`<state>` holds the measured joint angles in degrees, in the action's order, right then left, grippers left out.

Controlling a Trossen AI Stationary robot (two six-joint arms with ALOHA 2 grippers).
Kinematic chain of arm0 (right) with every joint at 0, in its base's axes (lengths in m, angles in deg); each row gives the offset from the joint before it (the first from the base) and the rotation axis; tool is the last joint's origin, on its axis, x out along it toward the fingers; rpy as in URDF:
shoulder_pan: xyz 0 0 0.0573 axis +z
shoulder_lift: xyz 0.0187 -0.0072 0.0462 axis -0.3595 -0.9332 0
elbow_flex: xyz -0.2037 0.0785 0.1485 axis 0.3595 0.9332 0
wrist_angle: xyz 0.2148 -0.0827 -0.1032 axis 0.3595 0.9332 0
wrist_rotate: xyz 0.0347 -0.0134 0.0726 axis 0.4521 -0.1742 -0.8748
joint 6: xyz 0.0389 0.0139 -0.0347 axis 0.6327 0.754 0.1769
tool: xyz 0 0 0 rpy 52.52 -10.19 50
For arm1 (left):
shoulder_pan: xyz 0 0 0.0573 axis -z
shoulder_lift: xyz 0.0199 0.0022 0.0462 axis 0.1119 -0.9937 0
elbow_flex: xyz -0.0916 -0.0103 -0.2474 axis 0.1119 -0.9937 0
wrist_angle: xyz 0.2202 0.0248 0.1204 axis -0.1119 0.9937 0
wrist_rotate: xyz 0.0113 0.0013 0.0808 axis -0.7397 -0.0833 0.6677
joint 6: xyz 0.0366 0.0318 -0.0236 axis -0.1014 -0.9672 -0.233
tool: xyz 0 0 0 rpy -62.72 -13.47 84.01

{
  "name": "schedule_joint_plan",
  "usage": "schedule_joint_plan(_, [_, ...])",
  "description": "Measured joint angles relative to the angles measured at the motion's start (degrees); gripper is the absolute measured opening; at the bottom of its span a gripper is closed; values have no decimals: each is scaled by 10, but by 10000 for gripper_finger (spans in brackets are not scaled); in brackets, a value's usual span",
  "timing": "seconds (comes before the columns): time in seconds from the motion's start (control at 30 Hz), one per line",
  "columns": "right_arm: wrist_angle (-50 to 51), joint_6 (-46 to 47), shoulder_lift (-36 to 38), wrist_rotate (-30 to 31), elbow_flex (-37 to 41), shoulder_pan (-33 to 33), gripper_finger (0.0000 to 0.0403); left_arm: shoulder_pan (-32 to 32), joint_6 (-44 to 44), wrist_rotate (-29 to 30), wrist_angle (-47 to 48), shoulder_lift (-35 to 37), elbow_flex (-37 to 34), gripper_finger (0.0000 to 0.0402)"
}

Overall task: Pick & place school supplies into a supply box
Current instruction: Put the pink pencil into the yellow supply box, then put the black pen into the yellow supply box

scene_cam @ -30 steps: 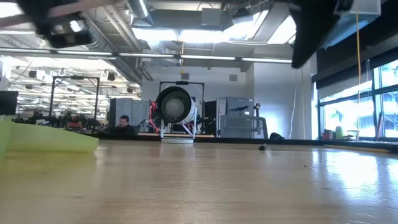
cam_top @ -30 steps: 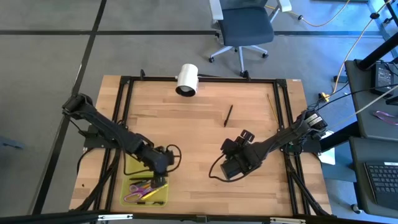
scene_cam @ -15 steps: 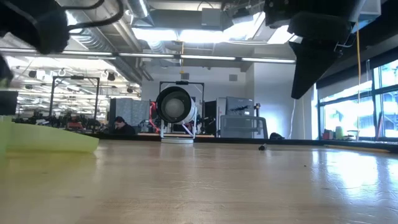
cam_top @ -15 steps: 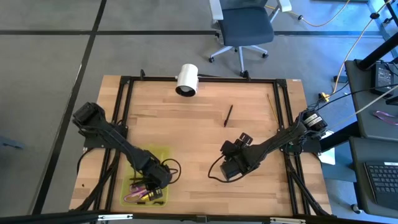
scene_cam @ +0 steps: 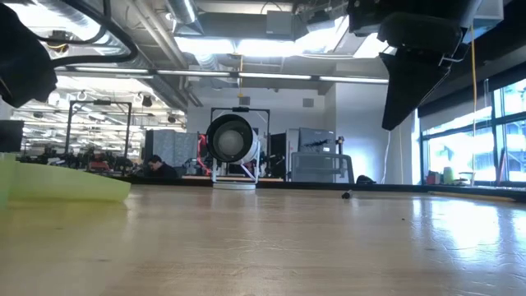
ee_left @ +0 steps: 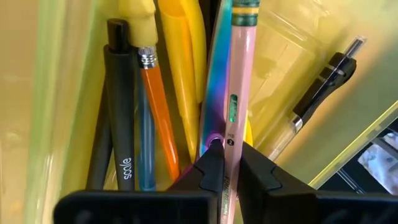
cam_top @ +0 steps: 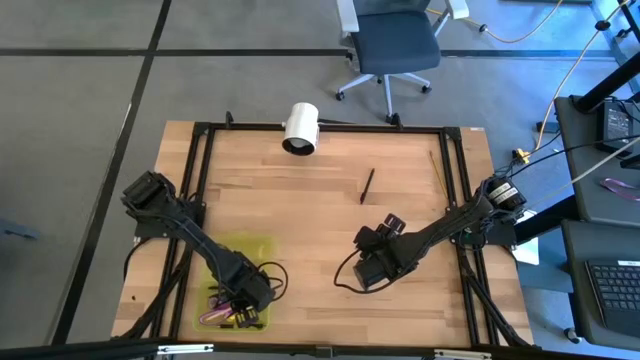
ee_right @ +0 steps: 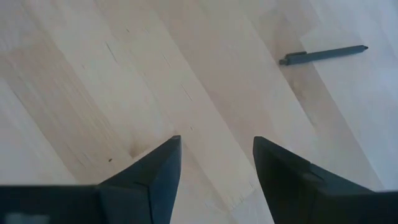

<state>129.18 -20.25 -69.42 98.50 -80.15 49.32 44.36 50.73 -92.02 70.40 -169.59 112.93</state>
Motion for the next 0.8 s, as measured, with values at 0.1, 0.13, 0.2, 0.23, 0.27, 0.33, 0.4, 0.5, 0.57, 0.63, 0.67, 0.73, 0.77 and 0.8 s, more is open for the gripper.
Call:
schedule_joint_plan(0.1, [0,0,0,0,0,0,202,0,0,5,0,0,0,34])
schedule_joint_plan(0.13, [0,0,0,0,0,0,202,0,0,6,-1,0,0,40])
schedule_joint_plan(0.2, [0,0,0,0,0,0,202,0,0,8,-2,0,0,51])
schedule_joint_plan(0.23, [0,0,0,0,0,0,202,0,0,8,-2,0,0,57])
schedule_joint_plan(0.27, [0,0,0,0,0,0,202,0,0,9,-2,0,0,63])
schedule_joint_plan(0.33, [0,0,0,0,0,0,202,0,-8,8,-2,0,1,74])
schedule_joint_plan(0.4, [0,0,0,0,0,0,202,-1,-21,-3,-2,2,0,84])
schedule_joint_plan(0.5, [0,0,0,0,0,0,202,-2,-26,8,7,23,-3,93])
schedule_joint_plan(0.57, [1,0,0,0,0,0,202,-2,-33,35,3,52,-3,97])
schedule_joint_plan(0.63, [2,0,0,-3,0,0,202,-2,-52,78,2,84,-2,99])
schedule_joint_plan(0.67, [4,0,0,-4,0,0,202,-2,-65,106,3,98,-2,99])
schedule_joint_plan(0.73, [14,-3,0,2,0,0,202,-2,-90,170,3,129,-2,98])
schedule_joint_plan(0.77, [23,-3,0,7,0,-3,202,-2,-98,199,2,145,-2,97])
schedule_joint_plan(0.8, [36,1,0,11,0,-6,202,-2,-103,228,1,158,-2,96])
